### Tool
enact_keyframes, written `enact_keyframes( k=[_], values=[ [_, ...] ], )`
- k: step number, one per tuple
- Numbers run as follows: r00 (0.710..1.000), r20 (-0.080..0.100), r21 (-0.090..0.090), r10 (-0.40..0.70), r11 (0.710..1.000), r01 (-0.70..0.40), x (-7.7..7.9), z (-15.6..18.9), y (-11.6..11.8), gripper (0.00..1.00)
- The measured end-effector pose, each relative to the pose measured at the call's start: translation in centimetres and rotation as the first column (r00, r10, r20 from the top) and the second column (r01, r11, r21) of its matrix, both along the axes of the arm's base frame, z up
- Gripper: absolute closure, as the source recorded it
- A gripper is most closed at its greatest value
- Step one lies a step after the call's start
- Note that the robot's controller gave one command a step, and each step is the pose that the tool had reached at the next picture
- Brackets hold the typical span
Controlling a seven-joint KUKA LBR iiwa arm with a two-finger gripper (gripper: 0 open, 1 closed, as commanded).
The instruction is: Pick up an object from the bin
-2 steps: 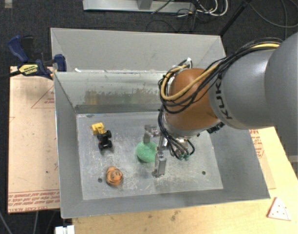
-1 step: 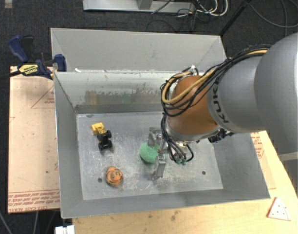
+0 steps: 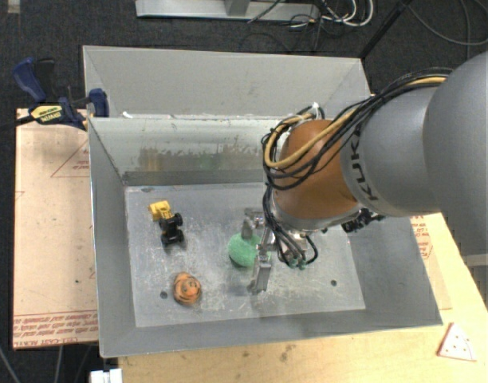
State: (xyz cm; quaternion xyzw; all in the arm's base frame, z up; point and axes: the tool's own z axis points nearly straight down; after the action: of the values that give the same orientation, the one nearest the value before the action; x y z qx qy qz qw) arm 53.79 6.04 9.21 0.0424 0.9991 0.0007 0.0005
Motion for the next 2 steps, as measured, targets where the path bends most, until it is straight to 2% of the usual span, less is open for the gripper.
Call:
enact_keyframes(
  k=[1, 2],
  values=[
    [0.998, 0.003, 0.001, -0.057, 0.998, 0.057, 0.29, -1.06, 0.64, 0.00],
    [1.000, 0.011, 0.001, 0.007, 1.000, -0.007, 0.75, -1.89, 0.47, 1.00]
  ],
)
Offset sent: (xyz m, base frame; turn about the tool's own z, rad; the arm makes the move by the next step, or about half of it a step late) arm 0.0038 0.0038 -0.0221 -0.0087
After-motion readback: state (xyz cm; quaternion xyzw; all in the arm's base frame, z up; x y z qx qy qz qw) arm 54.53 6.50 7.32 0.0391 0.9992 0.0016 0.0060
